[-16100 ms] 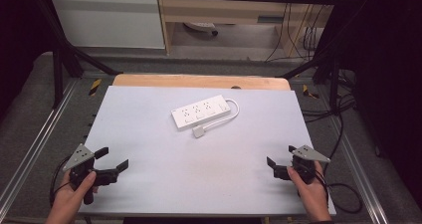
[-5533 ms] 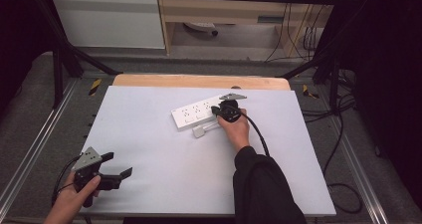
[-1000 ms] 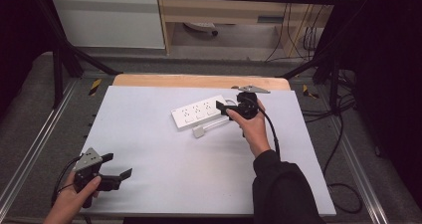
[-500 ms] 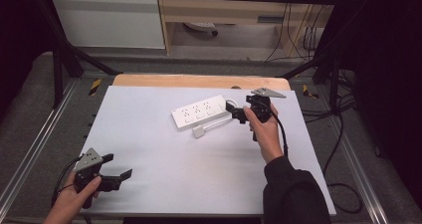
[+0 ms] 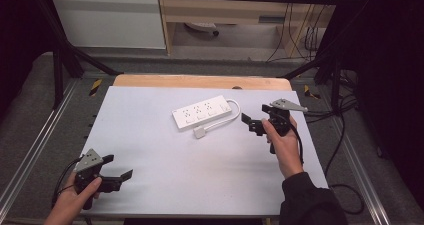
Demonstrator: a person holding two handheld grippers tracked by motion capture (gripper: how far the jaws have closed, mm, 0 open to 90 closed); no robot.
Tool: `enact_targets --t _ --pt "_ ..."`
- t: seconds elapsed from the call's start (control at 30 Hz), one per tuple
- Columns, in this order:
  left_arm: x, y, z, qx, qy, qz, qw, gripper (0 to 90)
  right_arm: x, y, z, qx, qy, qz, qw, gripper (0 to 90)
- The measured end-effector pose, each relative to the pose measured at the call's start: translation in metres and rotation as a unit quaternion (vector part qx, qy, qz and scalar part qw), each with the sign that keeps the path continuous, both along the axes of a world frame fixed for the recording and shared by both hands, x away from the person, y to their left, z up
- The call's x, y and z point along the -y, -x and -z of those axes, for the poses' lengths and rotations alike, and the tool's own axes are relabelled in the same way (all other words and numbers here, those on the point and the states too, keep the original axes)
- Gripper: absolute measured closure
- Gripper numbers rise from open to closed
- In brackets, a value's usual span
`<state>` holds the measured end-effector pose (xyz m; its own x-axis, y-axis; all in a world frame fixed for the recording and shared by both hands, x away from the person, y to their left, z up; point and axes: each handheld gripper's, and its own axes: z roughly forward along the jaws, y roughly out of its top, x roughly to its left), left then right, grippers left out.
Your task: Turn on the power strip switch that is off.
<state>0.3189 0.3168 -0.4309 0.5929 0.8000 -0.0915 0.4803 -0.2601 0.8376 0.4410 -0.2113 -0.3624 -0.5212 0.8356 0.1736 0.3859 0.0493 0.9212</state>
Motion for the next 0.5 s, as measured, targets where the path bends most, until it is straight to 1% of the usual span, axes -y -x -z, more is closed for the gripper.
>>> enact_targets --t 0.2,0.23,0.33,0.37,0.4,0.5 --pt "0.000 0.000 0.000 -0.001 -0.002 -0.001 1.0000 6.3 0.015 0.017 0.003 0.004 -0.006 0.005 1.0000 6.2" --pt "0.000 0.000 0.000 0.000 -0.002 -0.002 1.0000 6.3 0.022 0.023 0.006 0.005 0.000 0.011 0.9999 6.1" --pt "-0.001 0.000 0.000 0.000 -0.001 -0.004 1.0000 6.3 0.027 0.027 0.009 0.005 0.004 0.015 0.9999 6.1" --pt "-0.001 0.000 0.000 0.000 0.000 -0.005 1.0000 6.3 0.033 0.033 0.013 0.005 0.000 0.017 0.9998 6.1" --pt "-0.001 0.000 0.000 0.001 -0.001 -0.004 1.0000 6.3 0.033 0.033 0.013 0.005 0.000 0.017 0.9998 6.1" --pt "0.000 0.000 0.000 0.002 -0.002 -0.002 1.0000 6.3 0.039 0.042 0.019 0.007 0.001 0.021 0.9998 6.1"
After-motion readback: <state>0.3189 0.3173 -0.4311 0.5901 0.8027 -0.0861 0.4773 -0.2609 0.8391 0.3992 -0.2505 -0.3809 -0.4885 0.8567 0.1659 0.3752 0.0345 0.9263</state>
